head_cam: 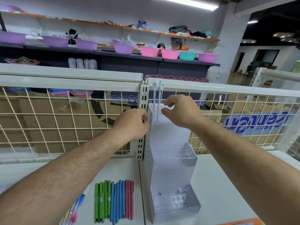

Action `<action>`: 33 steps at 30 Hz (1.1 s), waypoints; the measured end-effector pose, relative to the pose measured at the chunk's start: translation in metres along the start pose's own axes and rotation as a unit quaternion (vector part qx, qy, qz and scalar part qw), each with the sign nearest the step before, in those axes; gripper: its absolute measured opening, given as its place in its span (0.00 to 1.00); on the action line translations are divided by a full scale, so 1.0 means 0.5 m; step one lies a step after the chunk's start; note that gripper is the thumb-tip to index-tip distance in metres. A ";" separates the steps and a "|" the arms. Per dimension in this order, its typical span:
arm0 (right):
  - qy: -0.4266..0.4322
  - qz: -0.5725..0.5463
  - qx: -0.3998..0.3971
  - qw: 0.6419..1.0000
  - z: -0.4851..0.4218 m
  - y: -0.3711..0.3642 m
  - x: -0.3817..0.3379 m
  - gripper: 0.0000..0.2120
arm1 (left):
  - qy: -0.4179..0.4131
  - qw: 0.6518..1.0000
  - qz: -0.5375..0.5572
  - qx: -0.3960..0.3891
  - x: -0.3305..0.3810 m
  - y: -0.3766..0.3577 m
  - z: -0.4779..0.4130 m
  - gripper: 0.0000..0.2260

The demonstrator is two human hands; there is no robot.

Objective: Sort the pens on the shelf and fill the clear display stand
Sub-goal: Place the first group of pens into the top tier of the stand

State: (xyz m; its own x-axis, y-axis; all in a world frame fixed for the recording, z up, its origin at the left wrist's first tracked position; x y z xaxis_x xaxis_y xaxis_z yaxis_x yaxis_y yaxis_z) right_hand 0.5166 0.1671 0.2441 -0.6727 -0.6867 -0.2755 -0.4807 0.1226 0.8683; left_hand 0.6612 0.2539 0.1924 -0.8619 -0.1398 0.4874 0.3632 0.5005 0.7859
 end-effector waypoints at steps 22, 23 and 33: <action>0.025 -0.001 -0.163 0.986 0.270 -0.089 -0.119 0.16 | 0.042 0.999 0.001 -0.030 -0.040 0.031 0.276 0.03; 0.036 -0.005 -0.172 0.984 0.283 -0.095 -0.129 0.16 | 0.057 0.998 -0.005 -0.032 -0.046 0.034 0.297 0.03; 0.133 -0.035 -0.233 0.963 0.364 -0.201 -0.251 0.18 | 0.162 0.986 -0.041 -0.030 -0.169 0.063 0.467 0.09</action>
State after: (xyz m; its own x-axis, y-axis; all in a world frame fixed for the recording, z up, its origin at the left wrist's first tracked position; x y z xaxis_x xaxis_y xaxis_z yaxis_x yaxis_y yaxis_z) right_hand 0.5470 0.3715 0.1165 -0.4509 -0.8479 -0.2790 -0.1728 -0.2237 0.9592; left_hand 0.6627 0.4812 0.0873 -0.7349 -0.4470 0.5101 0.3265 0.4261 0.8437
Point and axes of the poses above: each hand's wrist, its own z-axis away from the middle knuckle, its own y-axis out of the back of the hand, x = y × z, the point moved 5 cm from there along -z, towards the middle knuckle, and after that the axes turned 3 degrees about z, right-handed, at the moved point
